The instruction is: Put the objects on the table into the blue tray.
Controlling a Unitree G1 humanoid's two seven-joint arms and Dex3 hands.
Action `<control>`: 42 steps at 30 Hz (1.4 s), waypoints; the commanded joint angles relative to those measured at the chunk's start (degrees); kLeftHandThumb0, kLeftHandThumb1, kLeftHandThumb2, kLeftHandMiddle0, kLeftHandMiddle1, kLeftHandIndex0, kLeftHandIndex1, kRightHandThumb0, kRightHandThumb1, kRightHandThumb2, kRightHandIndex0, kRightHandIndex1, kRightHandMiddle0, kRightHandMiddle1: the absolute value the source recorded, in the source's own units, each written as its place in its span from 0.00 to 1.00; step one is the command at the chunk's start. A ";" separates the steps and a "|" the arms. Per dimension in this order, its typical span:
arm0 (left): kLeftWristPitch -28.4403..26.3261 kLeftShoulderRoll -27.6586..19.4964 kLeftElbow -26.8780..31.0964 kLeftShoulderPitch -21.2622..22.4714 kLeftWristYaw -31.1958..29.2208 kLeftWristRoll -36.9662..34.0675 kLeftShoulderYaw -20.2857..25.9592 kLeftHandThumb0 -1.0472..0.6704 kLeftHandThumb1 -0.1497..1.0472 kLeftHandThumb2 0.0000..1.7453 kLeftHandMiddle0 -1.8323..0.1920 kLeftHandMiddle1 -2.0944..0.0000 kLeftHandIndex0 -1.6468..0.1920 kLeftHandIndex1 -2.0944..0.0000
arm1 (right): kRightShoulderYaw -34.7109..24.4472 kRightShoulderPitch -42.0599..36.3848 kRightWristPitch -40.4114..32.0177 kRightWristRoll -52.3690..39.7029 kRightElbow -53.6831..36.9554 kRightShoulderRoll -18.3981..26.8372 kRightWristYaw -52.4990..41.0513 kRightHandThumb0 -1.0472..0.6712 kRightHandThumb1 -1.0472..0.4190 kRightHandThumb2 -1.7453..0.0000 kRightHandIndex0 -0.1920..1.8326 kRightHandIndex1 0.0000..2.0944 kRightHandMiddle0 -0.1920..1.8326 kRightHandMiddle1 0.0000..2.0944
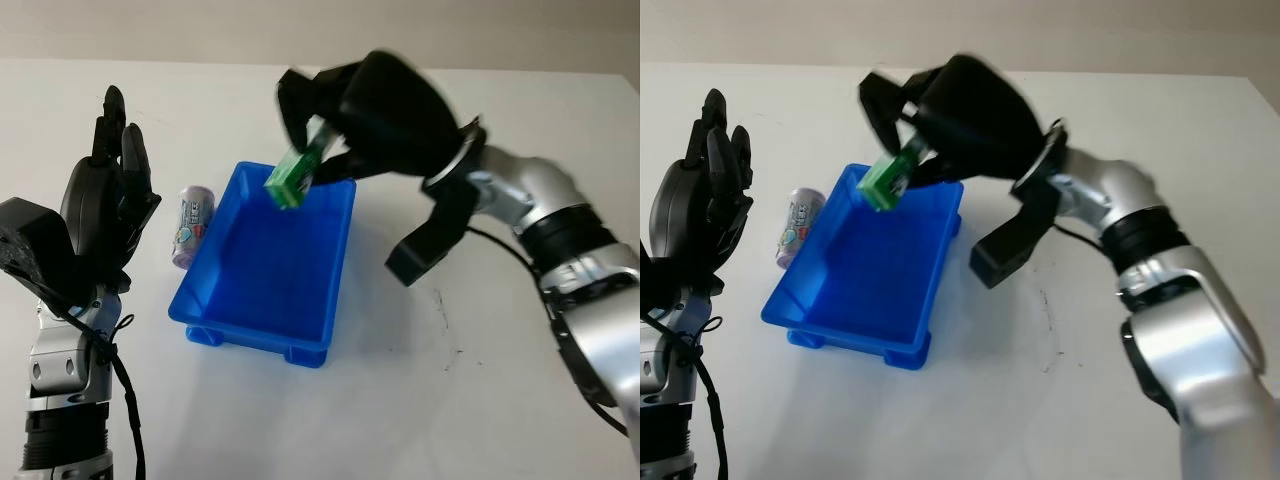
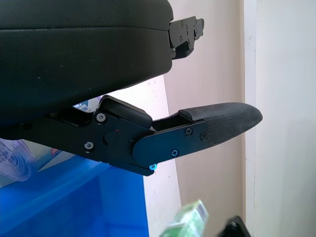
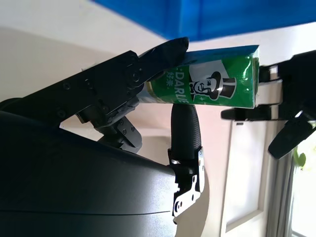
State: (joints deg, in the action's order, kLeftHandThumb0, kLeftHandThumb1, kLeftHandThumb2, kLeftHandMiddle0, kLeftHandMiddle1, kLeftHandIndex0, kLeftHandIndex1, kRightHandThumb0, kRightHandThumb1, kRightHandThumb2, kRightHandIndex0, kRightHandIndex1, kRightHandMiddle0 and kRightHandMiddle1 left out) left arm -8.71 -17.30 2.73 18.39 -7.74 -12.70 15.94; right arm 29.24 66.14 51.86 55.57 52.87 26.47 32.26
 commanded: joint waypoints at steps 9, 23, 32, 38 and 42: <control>0.57 0.40 1.10 -0.96 0.22 0.22 -0.08 0.11 1.00 0.41 1.00 1.00 1.00 1.00 | 5.01 1.67 1.83 0.29 4.35 -1.91 -2.04 0.43 0.07 0.97 0.46 1.00 0.29 1.00; 0.30 0.54 1.24 -1.02 0.34 0.10 0.09 0.11 1.00 0.41 1.00 1.00 1.00 1.00 | -3.37 -7.85 -12.94 -26.53 -22.10 5.32 -59.96 0.13 0.01 0.91 0.15 0.04 0.13 0.08; 0.29 0.13 1.08 -0.90 -0.06 0.22 0.04 0.11 1.00 0.41 1.00 1.00 1.00 1.00 | -12.15 -14.69 -23.33 -38.06 -30.37 3.80 -63.83 0.09 0.00 0.64 0.06 0.01 0.07 0.02; -0.25 -0.10 1.80 -1.42 -0.09 0.12 0.33 0.11 1.00 0.41 1.00 1.00 1.00 1.00 | -19.88 -21.47 -32.78 -48.45 -32.85 0.10 -61.64 0.07 0.00 0.62 0.04 0.01 0.04 0.01; -0.74 -0.44 1.99 -1.55 -0.24 0.10 0.46 0.12 1.00 0.41 1.00 1.00 1.00 1.00 | -23.14 -25.94 -38.97 -52.06 -36.12 -1.15 -60.43 0.08 0.00 0.58 0.02 0.01 0.03 0.01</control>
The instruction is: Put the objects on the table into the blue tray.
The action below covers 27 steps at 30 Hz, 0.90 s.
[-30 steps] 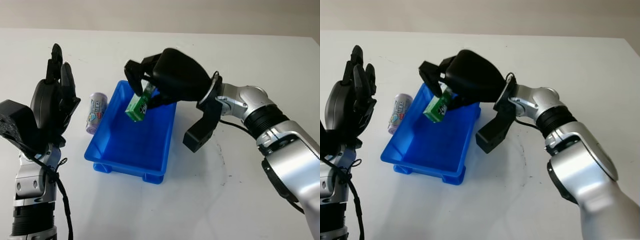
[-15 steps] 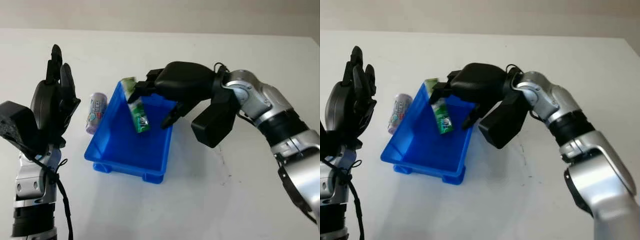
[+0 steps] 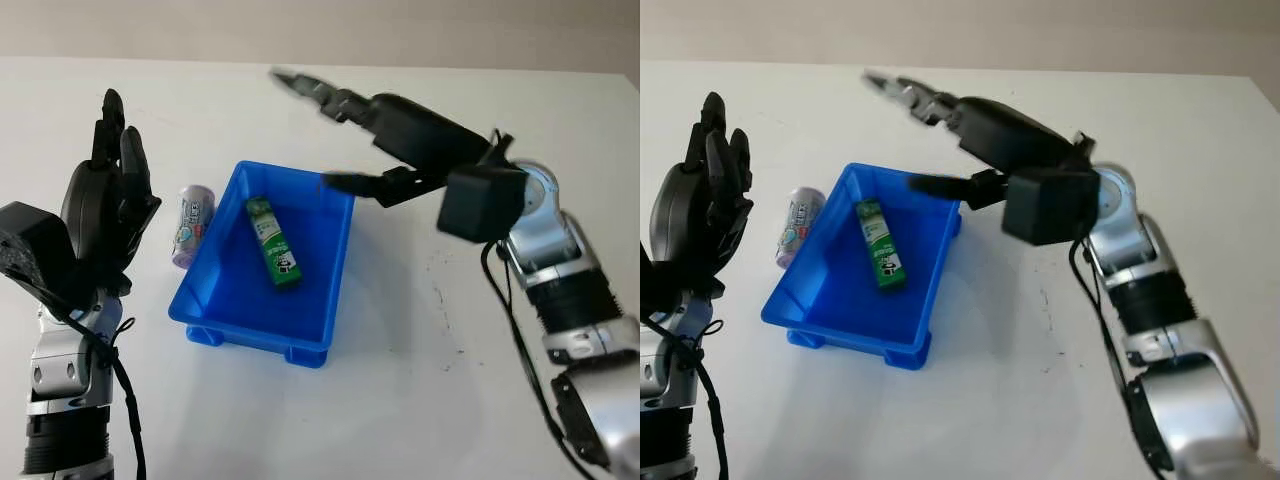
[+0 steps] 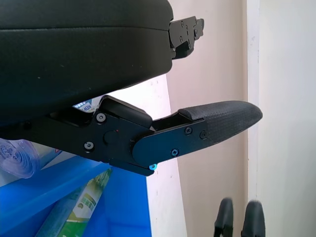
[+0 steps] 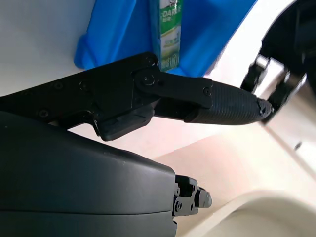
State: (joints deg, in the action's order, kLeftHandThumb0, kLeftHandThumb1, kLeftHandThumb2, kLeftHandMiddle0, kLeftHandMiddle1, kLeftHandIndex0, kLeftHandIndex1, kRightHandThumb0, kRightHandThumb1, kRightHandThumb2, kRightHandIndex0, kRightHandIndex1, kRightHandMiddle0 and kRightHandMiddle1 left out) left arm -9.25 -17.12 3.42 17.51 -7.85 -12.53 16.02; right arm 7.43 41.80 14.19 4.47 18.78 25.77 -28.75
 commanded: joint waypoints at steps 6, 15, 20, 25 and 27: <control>-0.64 -1.15 1.23 -0.52 -0.22 0.22 0.37 0.11 1.00 0.41 1.00 1.00 1.00 1.00 | -5.18 -8.14 -14.03 -5.76 -9.04 -3.05 2.99 0.12 0.00 0.58 0.00 0.00 0.00 0.00; -2.45 -5.35 0.29 0.26 -2.89 0.03 1.28 0.12 1.00 0.40 1.00 1.00 1.00 1.00 | -12.86 -14.09 -27.96 -18.11 -15.86 -8.03 5.78 0.15 0.00 0.60 0.00 0.00 0.00 0.00; -1.67 -10.72 -3.29 1.76 -5.67 1.16 2.33 0.15 1.00 0.36 1.00 1.00 1.00 1.00 | -16.44 -16.15 -34.29 -23.56 -17.68 -9.59 7.90 0.16 0.00 0.55 0.00 0.00 0.00 0.00; 1.86 -16.11 -7.29 3.47 -7.60 5.07 1.56 0.20 1.00 0.28 1.00 1.00 1.00 1.00 | -18.52 -17.14 -36.71 -27.05 -18.93 -11.40 9.90 0.16 0.00 0.55 0.00 0.00 0.00 0.00; 3.22 -18.04 -9.25 4.57 -8.60 6.51 1.23 0.24 1.00 0.21 1.00 1.00 1.00 1.00 | -18.97 -17.46 -37.19 -28.14 -19.59 -12.02 10.42 0.15 0.00 0.55 0.00 0.00 0.00 0.00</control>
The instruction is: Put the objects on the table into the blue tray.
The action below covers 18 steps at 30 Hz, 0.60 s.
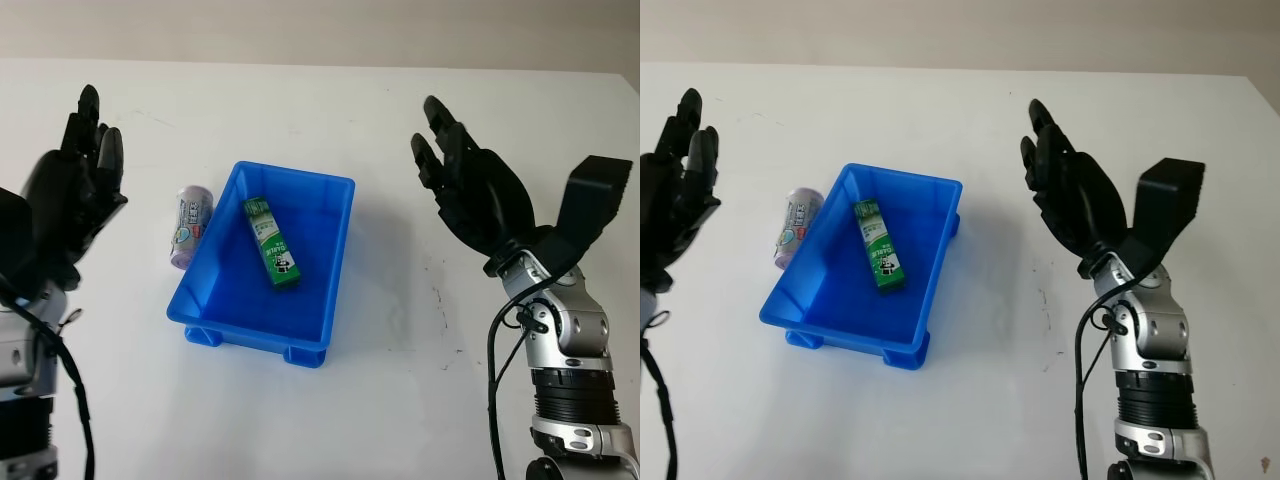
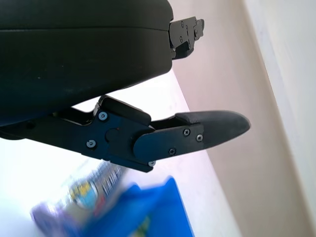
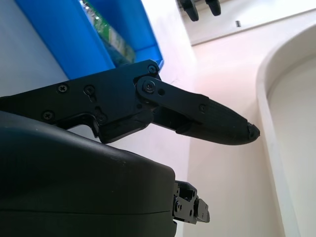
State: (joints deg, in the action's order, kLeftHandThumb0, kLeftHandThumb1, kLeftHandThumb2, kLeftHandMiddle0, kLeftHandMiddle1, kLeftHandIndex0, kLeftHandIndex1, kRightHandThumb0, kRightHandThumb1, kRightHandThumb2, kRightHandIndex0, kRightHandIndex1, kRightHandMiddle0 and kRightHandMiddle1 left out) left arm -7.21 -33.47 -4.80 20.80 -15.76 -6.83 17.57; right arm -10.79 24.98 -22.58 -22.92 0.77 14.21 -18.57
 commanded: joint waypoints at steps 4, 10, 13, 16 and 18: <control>6.36 -7.26 -6.90 3.65 -4.41 4.99 -2.10 0.28 0.99 0.06 1.00 1.00 1.00 1.00 | -1.76 -1.17 -1.51 -3.08 -2.83 -1.90 1.64 0.14 0.00 0.55 0.00 0.00 0.00 0.00; 13.07 -14.51 -10.03 4.38 -3.51 17.18 -7.20 0.23 0.98 0.04 1.00 1.00 1.00 1.00 | -1.44 -1.90 -1.67 -2.92 -4.36 -2.36 3.38 0.13 0.00 0.56 0.00 0.00 0.00 0.00; 16.59 -18.21 -9.96 4.43 -3.71 24.07 -10.61 0.26 0.96 0.03 1.00 1.00 1.00 1.00 | -0.85 -1.96 -1.23 -2.21 -4.88 -2.13 3.63 0.13 0.00 0.56 0.00 0.00 0.00 0.00; 24.70 -22.02 -13.44 5.51 -1.07 32.71 -15.41 0.30 0.94 0.02 1.00 1.00 1.00 1.00 | -0.54 -1.95 -1.16 -2.06 -5.30 -2.01 3.46 0.13 0.00 0.56 0.00 0.00 0.00 0.00; 30.51 -24.57 -16.71 7.13 2.31 39.89 -19.37 0.30 0.94 0.03 1.00 1.00 1.00 1.00 | -0.32 -1.85 -0.94 -1.86 -5.27 -1.79 3.08 0.13 0.00 0.56 0.00 0.00 0.00 0.00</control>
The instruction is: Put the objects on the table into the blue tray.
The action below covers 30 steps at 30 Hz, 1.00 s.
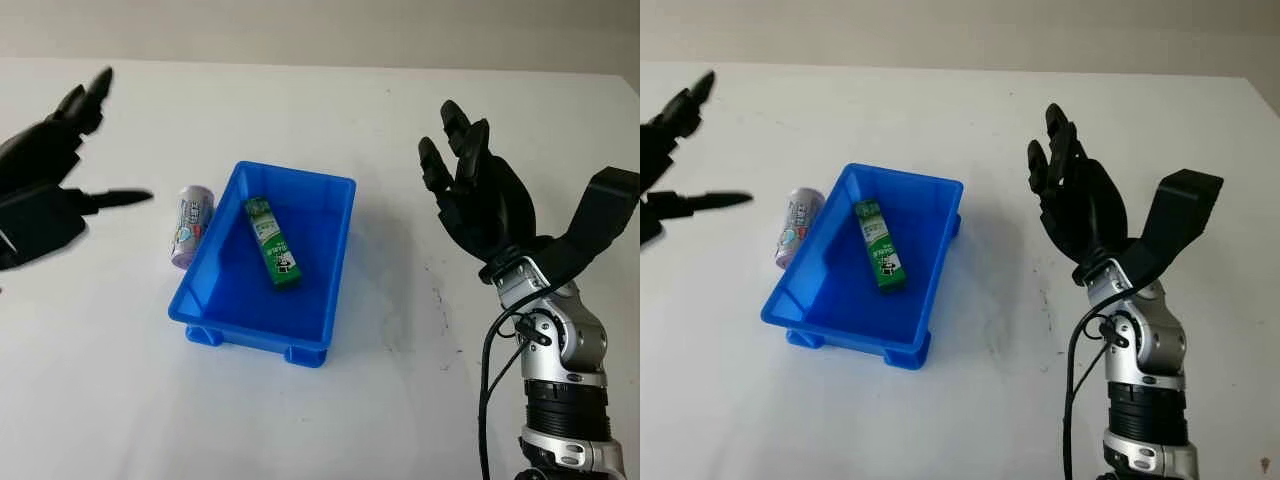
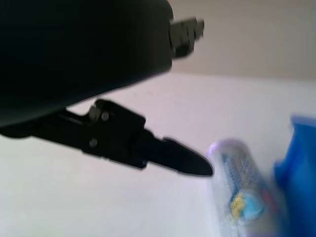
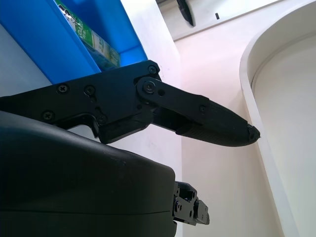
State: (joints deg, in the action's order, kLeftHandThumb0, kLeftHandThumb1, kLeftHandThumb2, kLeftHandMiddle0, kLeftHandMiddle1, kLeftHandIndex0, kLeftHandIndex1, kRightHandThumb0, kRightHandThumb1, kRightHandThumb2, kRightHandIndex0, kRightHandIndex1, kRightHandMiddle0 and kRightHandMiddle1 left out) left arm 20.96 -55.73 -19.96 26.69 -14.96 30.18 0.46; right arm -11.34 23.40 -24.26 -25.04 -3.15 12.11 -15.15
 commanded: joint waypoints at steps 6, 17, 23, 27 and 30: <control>12.61 -6.61 -8.67 7.54 11.23 20.38 -11.96 0.30 0.91 0.02 0.99 0.98 0.98 0.98 | 1.93 -0.78 1.97 4.13 -2.44 0.82 0.93 0.13 0.00 0.55 0.00 0.00 0.00 0.00; 21.11 -6.83 -12.60 18.95 17.27 40.27 -26.30 0.30 0.92 0.03 0.98 0.97 0.98 0.97 | 4.13 -1.60 3.17 8.64 -3.39 1.10 0.33 0.15 0.00 0.53 0.00 0.00 0.00 0.00; 20.03 -3.83 -18.80 25.26 19.30 43.01 -29.96 0.30 0.93 0.03 0.97 0.97 0.98 0.98 | 3.82 -1.76 3.14 8.08 -2.71 1.70 -2.15 0.16 0.00 0.53 0.00 0.00 0.00 0.00; 19.27 -1.94 -23.48 29.88 20.01 44.89 -32.80 0.30 0.93 0.03 0.97 0.97 0.98 0.97 | 3.39 -1.88 2.81 8.00 -2.59 2.27 -3.28 0.16 0.00 0.53 0.00 0.00 0.00 0.00; 19.38 -0.64 -27.37 33.04 24.19 46.91 -35.54 0.30 0.92 0.03 0.95 0.96 0.95 0.96 | 3.07 -2.05 2.30 7.93 -2.94 2.50 -3.32 0.15 0.00 0.54 0.00 0.00 0.00 0.00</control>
State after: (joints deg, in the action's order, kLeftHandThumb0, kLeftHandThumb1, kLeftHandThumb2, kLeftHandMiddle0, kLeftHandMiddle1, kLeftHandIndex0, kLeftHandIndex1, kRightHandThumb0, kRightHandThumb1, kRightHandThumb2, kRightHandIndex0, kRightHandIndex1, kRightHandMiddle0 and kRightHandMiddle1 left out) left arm 40.39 -57.11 -45.65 58.41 7.99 76.32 -33.52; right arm -7.51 21.87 -21.74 -16.67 -5.55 13.71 -18.40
